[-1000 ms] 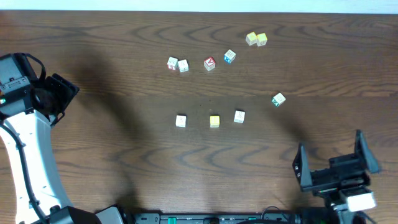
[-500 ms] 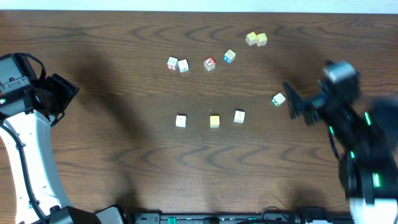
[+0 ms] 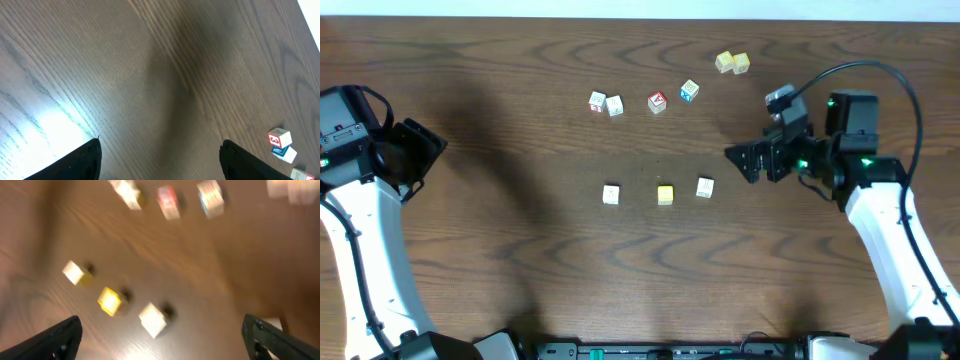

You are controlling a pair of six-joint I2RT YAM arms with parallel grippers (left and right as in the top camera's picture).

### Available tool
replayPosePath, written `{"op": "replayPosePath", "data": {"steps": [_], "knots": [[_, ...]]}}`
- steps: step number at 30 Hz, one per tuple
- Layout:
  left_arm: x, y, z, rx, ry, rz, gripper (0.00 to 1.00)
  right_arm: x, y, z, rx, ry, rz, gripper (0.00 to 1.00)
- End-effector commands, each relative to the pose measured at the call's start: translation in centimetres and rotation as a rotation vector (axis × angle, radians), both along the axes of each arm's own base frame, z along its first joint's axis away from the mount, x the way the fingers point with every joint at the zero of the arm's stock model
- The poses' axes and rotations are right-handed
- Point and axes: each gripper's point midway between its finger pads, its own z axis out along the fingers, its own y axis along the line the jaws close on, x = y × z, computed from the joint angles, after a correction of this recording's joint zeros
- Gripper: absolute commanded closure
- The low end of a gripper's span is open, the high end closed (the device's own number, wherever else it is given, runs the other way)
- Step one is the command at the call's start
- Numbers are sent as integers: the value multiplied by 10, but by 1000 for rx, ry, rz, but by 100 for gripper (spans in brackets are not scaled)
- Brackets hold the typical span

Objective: Lift 4 blocks
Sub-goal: 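Move the right gripper over the white cat-drawing block on the right, then lower the right gripper and close it on the cat block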

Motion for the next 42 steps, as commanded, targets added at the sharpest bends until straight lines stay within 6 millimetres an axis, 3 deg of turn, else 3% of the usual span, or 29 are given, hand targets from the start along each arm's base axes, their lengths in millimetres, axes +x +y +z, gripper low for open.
{"op": "replayPosePath", "data": {"steps": [1, 3, 9, 12, 18, 20, 22, 28, 37, 42], "knots": [[0, 3, -1, 2, 6, 7, 24, 8, -38, -9, -280, 41, -167, 1], [0, 3, -1, 2, 6, 7, 24, 1, -52, -12, -388, 102, -202, 1], [0, 3, -1, 2, 6, 7, 24, -7, -55, -19, -407, 267, -184, 1], [0, 3, -1, 2, 6, 7, 24, 2, -64, -35, -456, 287, -203, 1], [0, 3, -1, 2, 6, 7, 24, 33, -62, -58, -463, 239, -191, 1], [0, 3, -1, 2, 6, 7, 24, 37, -62, -66, -496, 219, -125, 16], [0, 3, -1, 2, 6, 7, 24, 37, -63, -75, -546, 212, -34, 24], [0, 3, -1, 2, 6, 7, 24, 33, -68, -109, -611, 262, 83, 16], [0, 3, -1, 2, 6, 7, 24, 31, -91, -144, -648, 346, 83, 26], [0, 3, -1, 2, 6, 7, 24, 32, -86, -151, -566, 334, 129, 27]]}}
